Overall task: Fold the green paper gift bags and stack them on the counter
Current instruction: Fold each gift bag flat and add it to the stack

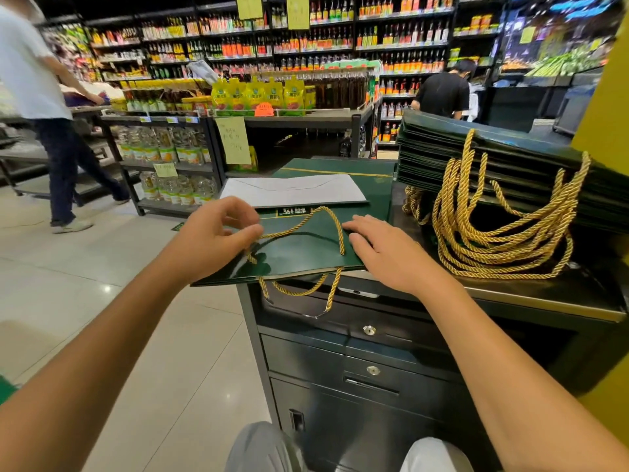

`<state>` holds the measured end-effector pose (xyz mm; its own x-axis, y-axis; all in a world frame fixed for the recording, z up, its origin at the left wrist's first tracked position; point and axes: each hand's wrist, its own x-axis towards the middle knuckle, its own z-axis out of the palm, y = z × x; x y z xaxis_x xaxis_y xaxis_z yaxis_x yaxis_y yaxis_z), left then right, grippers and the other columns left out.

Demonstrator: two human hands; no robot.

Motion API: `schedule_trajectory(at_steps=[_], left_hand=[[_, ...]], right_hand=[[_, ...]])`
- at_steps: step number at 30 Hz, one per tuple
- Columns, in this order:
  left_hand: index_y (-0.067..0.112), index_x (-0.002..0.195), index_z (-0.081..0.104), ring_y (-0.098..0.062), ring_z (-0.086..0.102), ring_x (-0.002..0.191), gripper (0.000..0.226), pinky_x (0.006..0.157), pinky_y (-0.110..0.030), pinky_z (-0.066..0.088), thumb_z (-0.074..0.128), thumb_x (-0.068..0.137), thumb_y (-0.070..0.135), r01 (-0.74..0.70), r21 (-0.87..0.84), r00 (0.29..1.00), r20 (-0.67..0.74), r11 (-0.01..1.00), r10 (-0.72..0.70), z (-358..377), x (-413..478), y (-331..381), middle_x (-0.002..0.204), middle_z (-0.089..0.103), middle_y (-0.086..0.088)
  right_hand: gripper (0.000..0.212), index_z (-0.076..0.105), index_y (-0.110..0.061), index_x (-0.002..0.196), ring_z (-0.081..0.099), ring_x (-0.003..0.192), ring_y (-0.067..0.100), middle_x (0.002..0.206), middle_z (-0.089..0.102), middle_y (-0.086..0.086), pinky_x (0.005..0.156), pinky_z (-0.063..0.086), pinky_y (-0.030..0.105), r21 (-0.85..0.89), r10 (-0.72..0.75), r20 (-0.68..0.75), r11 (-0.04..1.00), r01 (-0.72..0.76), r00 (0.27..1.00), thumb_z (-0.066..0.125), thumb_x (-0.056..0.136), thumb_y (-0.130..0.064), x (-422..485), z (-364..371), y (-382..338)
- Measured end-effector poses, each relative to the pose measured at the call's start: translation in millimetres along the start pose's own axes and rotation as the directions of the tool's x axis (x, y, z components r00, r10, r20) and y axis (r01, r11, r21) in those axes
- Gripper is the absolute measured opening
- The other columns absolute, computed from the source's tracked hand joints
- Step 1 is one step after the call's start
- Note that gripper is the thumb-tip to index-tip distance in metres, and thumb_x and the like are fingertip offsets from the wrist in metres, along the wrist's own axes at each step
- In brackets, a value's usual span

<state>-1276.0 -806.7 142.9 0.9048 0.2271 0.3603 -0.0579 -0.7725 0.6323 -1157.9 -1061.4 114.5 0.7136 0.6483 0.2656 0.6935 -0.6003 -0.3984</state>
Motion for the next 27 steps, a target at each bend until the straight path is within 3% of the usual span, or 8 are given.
schedule_trajectory(at_steps=[3,6,8,12,16,19,22,27], left_hand=[[0.029,0.097,0.072,-0.008,0.061,0.101,0.013,0.095,-0.039,0.054,0.068,0.091,0.039,-0.001,0.181,0.999,0.046,0.983,-0.007,-8.6,-15.8,-12.5,0.104,0.068,0.009],[0.027,0.115,0.071,-0.006,0.060,0.103,0.041,0.093,-0.028,0.052,0.064,0.084,0.054,-0.007,0.219,0.998,0.067,0.976,-0.008,-12.8,-29.2,-16.5,0.114,0.065,0.010],[0.027,0.107,0.074,-0.006,0.060,0.098,0.049,0.084,-0.025,0.052,0.059,0.078,0.064,-0.001,0.213,0.999,0.032,0.977,-0.007,-12.0,-34.3,-16.9,0.108,0.065,0.010],[0.031,0.101,0.072,-0.009,0.059,0.098,0.024,0.079,-0.023,0.050,0.072,0.084,0.048,-0.024,0.263,0.999,0.032,0.964,0.016,0.5,-40.6,-14.8,0.108,0.063,0.010],[0.031,0.095,0.074,-0.011,0.060,0.103,0.006,0.092,-0.031,0.051,0.074,0.089,0.030,-0.034,0.205,0.999,0.007,0.978,0.033,8.3,-38.6,-10.5,0.111,0.066,0.008],[0.031,0.091,0.070,-0.009,0.061,0.098,0.005,0.087,-0.026,0.049,0.070,0.093,0.026,-0.036,0.191,0.999,-0.006,0.981,0.038,9.3,-34.9,-12.1,0.105,0.068,0.008],[0.025,0.095,0.064,-0.004,0.062,0.095,0.006,0.081,-0.018,0.047,0.060,0.099,0.026,-0.025,0.075,1.000,-0.011,0.997,0.026,7.1,-34.0,-12.6,0.101,0.069,0.007],[0.020,0.096,0.058,-0.012,0.071,0.095,0.009,0.087,-0.031,0.053,0.052,0.104,0.021,0.086,-0.384,0.969,-0.181,0.919,-0.166,-4.7,-30.3,-10.9,0.096,0.075,-0.001]], right_hand=[[0.041,0.048,-0.021,0.149,0.026,0.151,0.014,0.157,0.044,0.001,0.119,0.016,0.026,0.007,-0.003,0.005,1.000,0.003,1.000,0.033,0.111,-0.024,-0.4,0.5,-0.6],[0.040,0.049,-0.021,0.148,0.026,0.151,0.014,0.157,0.044,0.001,0.118,0.014,0.022,0.022,-0.007,0.000,1.000,0.007,1.000,0.034,0.111,-0.024,-0.4,1.4,-0.9],[0.040,0.049,-0.021,0.148,0.026,0.151,0.013,0.157,0.044,0.001,0.114,0.013,0.018,0.030,-0.011,-0.003,0.999,0.011,1.000,0.034,0.111,-0.024,-0.2,1.5,-1.2],[0.040,0.049,-0.021,0.148,0.026,0.150,0.011,0.157,0.044,-0.001,0.111,0.011,0.014,0.038,-0.012,-0.005,0.999,0.012,1.000,0.035,0.110,-0.023,-1.0,1.0,-2.5],[0.039,0.051,-0.022,0.146,0.030,0.147,0.012,0.154,0.047,0.001,0.118,0.018,0.026,0.057,0.002,-0.019,0.998,-0.001,1.000,0.038,0.110,-0.025,-1.5,0.9,-2.3],[0.039,0.051,-0.023,0.146,0.034,0.145,0.015,0.154,0.047,0.003,0.118,0.022,0.029,0.051,0.005,-0.018,0.999,-0.004,1.000,0.038,0.110,-0.026,-0.1,2.5,0.2],[0.040,0.049,-0.027,0.148,0.025,0.152,0.014,0.160,0.039,-0.001,0.122,0.017,0.031,0.040,0.015,-0.011,0.999,-0.015,1.000,0.037,0.110,-0.030,1.3,3.9,3.1],[0.042,0.047,-0.025,0.150,0.025,0.152,0.013,0.161,0.038,-0.002,0.123,0.017,0.032,0.021,0.028,-0.008,0.999,-0.028,1.000,0.037,0.110,-0.031,1.3,5.0,3.4]])
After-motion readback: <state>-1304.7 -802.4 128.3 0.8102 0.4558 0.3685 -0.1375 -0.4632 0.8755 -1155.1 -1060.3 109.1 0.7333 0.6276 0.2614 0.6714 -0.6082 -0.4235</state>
